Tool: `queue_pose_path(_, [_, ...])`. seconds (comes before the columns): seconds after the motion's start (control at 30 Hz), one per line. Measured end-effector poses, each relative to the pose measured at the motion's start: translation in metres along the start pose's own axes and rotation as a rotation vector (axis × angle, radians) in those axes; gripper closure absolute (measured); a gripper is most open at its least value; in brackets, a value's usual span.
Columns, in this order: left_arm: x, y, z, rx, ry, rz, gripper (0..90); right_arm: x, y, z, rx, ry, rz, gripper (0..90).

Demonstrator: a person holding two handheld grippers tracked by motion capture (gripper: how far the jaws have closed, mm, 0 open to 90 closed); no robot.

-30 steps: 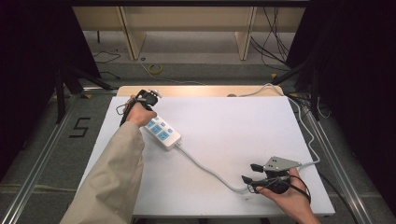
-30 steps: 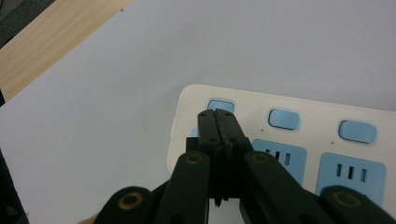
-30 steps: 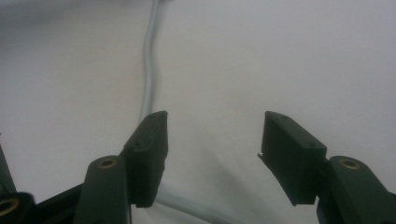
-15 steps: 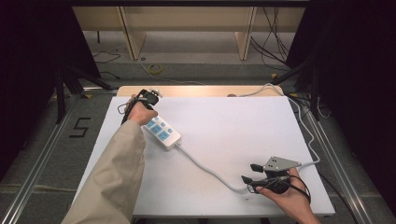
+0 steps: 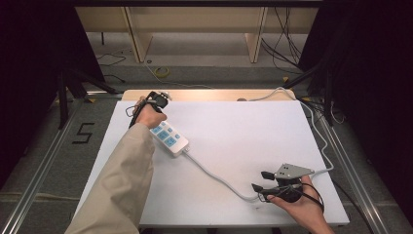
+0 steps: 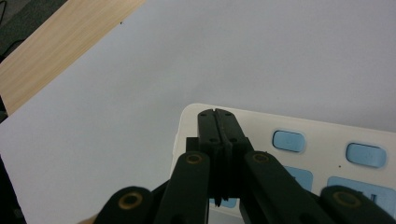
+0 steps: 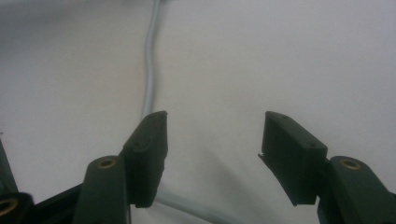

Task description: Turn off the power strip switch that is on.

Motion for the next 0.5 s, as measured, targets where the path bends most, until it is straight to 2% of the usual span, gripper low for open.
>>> queue_pose_path(0.5, [-0.0038,-0.0084,-0.0057,0.006,-0.001,-0.002,89.8,0.0002,0.0005,-0.0001,0.000,-0.002,-0.002,41.6])
Point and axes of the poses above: each handheld gripper's, and its own axes: y roughly backward along the jaws, x roughly out of its underside, z roughly to its left, the point moved 6 cm from there along -y, roughly forward along the jaws, and after that the axes turned 1 degree about x, right-handed, at the moved point
